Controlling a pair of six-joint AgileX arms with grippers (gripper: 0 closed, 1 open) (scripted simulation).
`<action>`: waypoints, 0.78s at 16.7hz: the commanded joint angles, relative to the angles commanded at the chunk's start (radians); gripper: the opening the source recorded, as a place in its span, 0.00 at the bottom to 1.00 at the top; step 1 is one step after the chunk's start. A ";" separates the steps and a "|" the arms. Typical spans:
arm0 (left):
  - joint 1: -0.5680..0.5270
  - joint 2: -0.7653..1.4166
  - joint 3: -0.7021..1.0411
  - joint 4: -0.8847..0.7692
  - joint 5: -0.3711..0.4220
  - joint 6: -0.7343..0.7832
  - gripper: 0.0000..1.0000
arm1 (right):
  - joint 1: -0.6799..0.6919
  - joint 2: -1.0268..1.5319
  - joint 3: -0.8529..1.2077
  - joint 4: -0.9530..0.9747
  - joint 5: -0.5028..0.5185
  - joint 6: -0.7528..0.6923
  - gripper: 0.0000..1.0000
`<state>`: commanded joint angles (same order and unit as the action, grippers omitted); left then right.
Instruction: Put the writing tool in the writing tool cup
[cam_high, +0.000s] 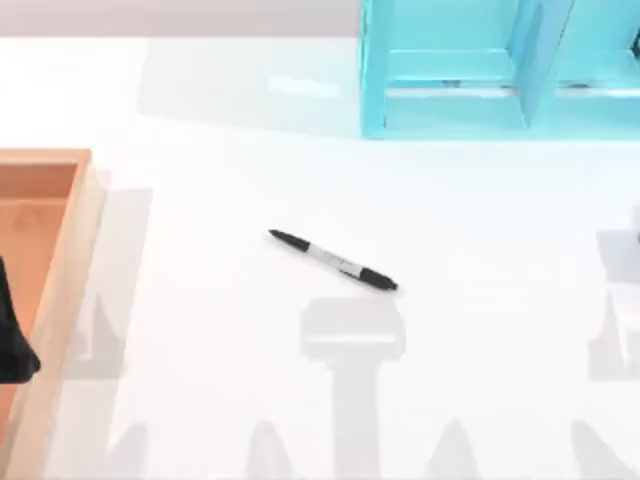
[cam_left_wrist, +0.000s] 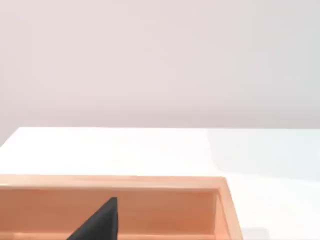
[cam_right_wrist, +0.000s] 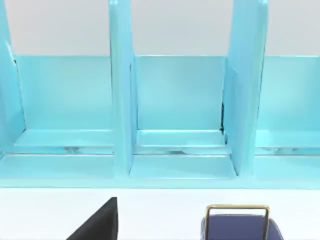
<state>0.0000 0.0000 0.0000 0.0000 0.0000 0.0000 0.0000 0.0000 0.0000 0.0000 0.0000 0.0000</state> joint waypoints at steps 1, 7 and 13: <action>0.000 0.000 0.000 0.000 0.000 0.000 1.00 | 0.000 0.000 0.000 0.000 0.000 0.000 1.00; 0.000 0.000 0.000 0.000 0.000 0.000 1.00 | 0.045 0.123 0.141 -0.048 -0.027 -0.024 1.00; 0.000 0.000 0.000 0.000 0.000 0.000 1.00 | 0.167 0.539 0.562 -0.269 -0.087 -0.102 1.00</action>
<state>0.0000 0.0000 0.0000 0.0000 0.0000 0.0000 0.1673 0.5390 0.5625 -0.2685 -0.0872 -0.1017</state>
